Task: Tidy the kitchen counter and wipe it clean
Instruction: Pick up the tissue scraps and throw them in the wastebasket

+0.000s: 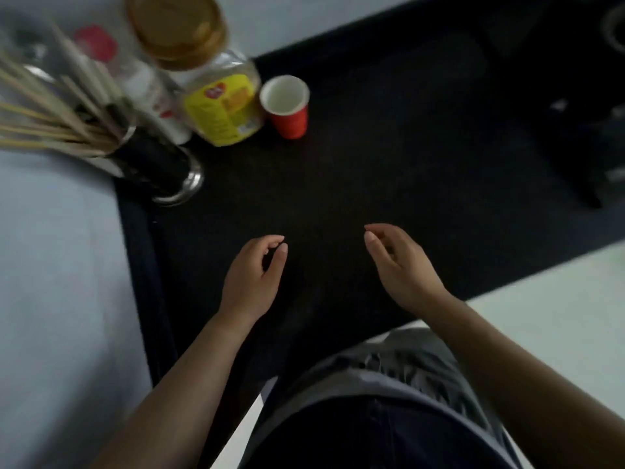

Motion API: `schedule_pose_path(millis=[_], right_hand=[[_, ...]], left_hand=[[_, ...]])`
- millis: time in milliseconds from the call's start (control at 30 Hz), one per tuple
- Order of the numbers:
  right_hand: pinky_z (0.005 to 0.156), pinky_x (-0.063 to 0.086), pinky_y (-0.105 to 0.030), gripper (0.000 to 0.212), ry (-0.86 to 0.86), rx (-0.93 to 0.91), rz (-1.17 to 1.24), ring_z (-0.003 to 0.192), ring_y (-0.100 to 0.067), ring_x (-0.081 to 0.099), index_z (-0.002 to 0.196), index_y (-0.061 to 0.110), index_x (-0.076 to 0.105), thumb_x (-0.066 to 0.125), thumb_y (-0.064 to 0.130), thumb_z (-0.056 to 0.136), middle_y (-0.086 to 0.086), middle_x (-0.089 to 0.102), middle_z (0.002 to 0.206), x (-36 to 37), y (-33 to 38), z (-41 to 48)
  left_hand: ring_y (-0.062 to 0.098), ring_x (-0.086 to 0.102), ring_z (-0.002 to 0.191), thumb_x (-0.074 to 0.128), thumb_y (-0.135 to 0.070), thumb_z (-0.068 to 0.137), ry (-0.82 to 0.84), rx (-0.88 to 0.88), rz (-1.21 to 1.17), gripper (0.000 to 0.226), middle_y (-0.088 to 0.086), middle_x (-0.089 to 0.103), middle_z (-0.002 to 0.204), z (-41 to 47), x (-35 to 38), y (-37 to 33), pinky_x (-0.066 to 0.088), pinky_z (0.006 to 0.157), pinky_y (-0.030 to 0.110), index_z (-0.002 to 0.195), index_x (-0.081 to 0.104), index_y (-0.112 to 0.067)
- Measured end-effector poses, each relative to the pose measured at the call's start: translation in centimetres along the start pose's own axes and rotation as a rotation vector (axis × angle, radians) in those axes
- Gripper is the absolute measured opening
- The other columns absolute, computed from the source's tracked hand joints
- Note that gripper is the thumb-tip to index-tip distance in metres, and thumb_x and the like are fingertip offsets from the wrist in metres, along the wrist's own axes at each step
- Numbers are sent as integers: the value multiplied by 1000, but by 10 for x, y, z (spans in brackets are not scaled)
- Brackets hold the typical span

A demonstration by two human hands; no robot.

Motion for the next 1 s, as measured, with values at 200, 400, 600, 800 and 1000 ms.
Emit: schedule_pose_path(millis=[200, 400, 600, 800, 1000], right_hand=[[79, 43, -15, 39, -252, 57, 137, 101, -7, 55, 122, 23, 54, 41, 44, 93, 7, 57, 116, -85, -79, -94], [90, 45, -20, 37, -503, 157, 315, 106, -2, 55, 119, 25, 56, 43, 45, 91, 10, 59, 116, -185, -170, -197], [84, 42, -7, 42, -857, 238, 348, 102, 9, 54, 113, 26, 58, 38, 52, 87, 14, 60, 112, -265, -266, -307], [79, 40, -4, 46, -1136, 380, 484, 103, 6, 55, 113, 25, 58, 35, 54, 85, 16, 60, 113, -288, -336, -385], [82, 39, -4, 44, -1199, 478, 612, 105, 5, 53, 109, 27, 59, 34, 54, 85, 17, 60, 111, -314, -391, -392]], left_hand=[[-8, 55, 101, 44, -41, 93, 366, 219, -42, 27, -18, 61, 110, -49, 75, -106, 43, 81, 13, 110, 62, -31], [-2, 59, 100, 43, -61, 79, 639, 367, -175, 31, -22, 64, 102, -100, 185, -237, 45, 79, 16, 101, 61, -46], [5, 61, 97, 43, -58, 78, 848, 606, -120, 25, -22, 67, 95, -152, 314, -354, 45, 81, 19, 94, 60, -50], [0, 62, 95, 42, -53, 81, 1040, 809, 24, 25, -22, 66, 98, -209, 398, -422, 46, 78, 10, 95, 60, -42], [-2, 61, 97, 42, -56, 80, 1143, 825, 177, 28, -20, 67, 96, -216, 472, -467, 46, 82, 15, 95, 61, -43]])
Point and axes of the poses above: each hand's wrist, its own z-axis towards the middle knuckle, its own x-axis out of the palm, y = z × x, the point moved 2 cm from there along z, towards the middle knuckle
